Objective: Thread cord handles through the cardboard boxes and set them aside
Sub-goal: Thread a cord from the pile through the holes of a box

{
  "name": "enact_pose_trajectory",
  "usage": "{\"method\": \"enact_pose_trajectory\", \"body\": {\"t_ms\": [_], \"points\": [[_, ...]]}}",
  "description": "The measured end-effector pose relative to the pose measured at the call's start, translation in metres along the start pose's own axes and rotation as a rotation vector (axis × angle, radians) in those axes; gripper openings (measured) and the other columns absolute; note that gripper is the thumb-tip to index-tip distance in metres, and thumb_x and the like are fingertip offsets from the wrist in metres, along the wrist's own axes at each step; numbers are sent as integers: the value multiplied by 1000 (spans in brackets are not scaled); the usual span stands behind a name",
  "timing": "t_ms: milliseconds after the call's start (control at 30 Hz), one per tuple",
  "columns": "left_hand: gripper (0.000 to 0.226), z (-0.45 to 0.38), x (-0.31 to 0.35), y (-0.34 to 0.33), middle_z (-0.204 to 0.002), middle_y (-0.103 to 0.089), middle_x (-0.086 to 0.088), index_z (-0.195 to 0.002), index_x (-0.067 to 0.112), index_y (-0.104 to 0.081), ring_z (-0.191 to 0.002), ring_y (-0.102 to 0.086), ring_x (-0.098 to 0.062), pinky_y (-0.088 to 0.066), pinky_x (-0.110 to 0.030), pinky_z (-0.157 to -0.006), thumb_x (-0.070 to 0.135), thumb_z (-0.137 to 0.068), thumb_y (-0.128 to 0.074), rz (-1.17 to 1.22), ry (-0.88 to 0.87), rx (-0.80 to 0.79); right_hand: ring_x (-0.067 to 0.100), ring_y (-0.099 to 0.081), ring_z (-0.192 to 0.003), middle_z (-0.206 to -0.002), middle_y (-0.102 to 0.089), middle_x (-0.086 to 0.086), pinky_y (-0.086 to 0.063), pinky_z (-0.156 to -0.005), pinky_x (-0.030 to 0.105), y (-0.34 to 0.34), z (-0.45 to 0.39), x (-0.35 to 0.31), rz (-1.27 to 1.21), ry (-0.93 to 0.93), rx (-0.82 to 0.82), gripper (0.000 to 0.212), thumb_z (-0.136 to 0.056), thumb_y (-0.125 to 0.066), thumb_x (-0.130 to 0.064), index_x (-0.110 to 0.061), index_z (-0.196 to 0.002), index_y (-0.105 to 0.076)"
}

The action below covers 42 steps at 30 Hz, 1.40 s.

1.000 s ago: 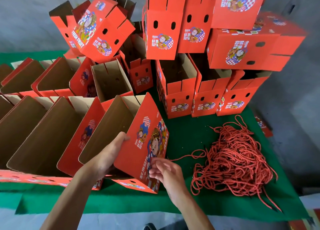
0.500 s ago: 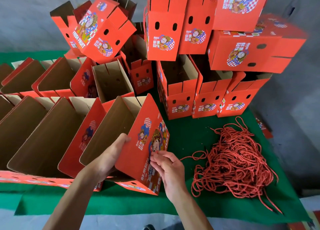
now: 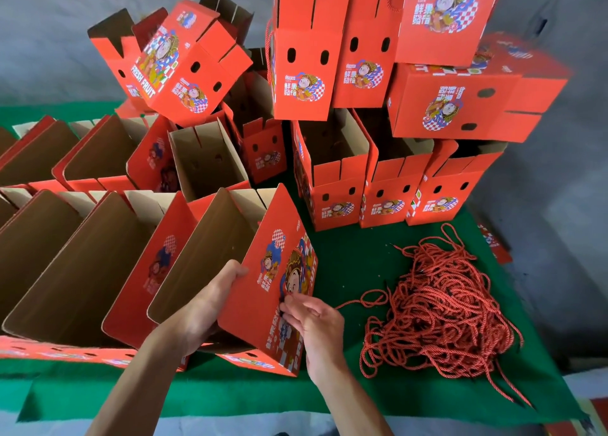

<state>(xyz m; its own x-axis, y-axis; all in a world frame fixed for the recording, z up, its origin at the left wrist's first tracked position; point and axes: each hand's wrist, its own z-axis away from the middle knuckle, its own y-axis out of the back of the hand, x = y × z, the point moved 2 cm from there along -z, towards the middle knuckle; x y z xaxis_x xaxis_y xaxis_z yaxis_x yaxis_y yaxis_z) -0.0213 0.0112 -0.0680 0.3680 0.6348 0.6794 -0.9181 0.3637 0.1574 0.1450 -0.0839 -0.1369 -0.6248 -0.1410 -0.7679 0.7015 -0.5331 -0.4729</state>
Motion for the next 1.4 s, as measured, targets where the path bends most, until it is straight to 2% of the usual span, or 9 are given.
{"method": "enact_pose_trajectory", "body": {"t_ms": [267,400,533,667,867,1000,1133,1267,1400], "points": [[59,5,6,-17,-131,-67,-23,-134,12,-59,-87,-74,-28,-54,-56,-96,59,-100,-44,-28,-98,-26,30,-77,-84,-87,-79,13,-62,-74,31,8,-1,7,125,157,36,7,-88,-78,-5,-1,-93,-77],[77,23,5,-31,-123,-74,-7,-129,33,-64,-111,-72,-28,-59,-43,-89,91,-81,-43,-71,-75,-357,27,-77,-83,-88,-79,10,-62,-70,34,12,0,12,167,185,27,9,-91,-77,-13,-4,-93,-77],[42,14,18,-45,-115,-76,-7,-127,21,-65,-107,-74,-25,-59,-48,-95,52,-101,-56,-337,-150,-392,25,-77,-85,-90,-80,5,-64,-80,43,21,-3,16,312,160,32,10,-92,-76,-19,-10,-90,-80],[46,-1,21,-57,-124,-70,-5,-128,11,-61,-111,-69,-19,-57,-42,-100,38,-93,-73,-810,-339,-243,20,-77,-82,-89,-80,2,-62,-69,28,28,-2,14,310,166,32,14,-92,-76,-25,-12,-93,-80],[36,-10,18,-60,-123,-65,-6,-127,12,-57,-108,-66,-18,-57,-35,-97,28,-97,-69,-935,-365,-136,25,-77,-87,-94,-79,9,-62,-78,32,44,-19,14,243,88,-111,21,-95,-72,-24,-5,-98,-79],[31,-6,16,-56,-123,-63,-1,-127,18,-58,-104,-65,-14,-57,-30,-91,29,-99,-65,-1200,-363,-22,14,-71,-91,-103,-73,0,-60,-87,36,65,-60,25,747,196,86,11,-102,-62,-21,-18,-102,-73],[36,10,29,-42,-140,-58,3,-133,26,-60,-122,-60,-17,-48,-29,-100,18,-98,-61,-1244,-553,164,16,-62,-105,-128,-47,1,-56,-91,28,69,-92,47,1325,175,-14,23,-103,-59,-23,-15,-124,-62],[61,23,61,-1,-160,-40,4,-137,30,-63,-153,-27,-16,-7,-33,-126,-4,-86,-59,-1300,-906,410,11,-64,-92,-108,-61,-2,-59,-84,34,64,-98,54,1378,209,-79,17,-101,-59,-35,-20,-102,-67],[50,24,82,46,-167,-23,8,-131,34,-66,-157,-9,-12,-18,-33,-127,1,-95,-58,-1401,-863,300,17,-71,-85,-96,-72,0,-61,-76,35,64,-106,48,1534,130,-75,31,-99,-59,-47,-18,-96,-70]]}}
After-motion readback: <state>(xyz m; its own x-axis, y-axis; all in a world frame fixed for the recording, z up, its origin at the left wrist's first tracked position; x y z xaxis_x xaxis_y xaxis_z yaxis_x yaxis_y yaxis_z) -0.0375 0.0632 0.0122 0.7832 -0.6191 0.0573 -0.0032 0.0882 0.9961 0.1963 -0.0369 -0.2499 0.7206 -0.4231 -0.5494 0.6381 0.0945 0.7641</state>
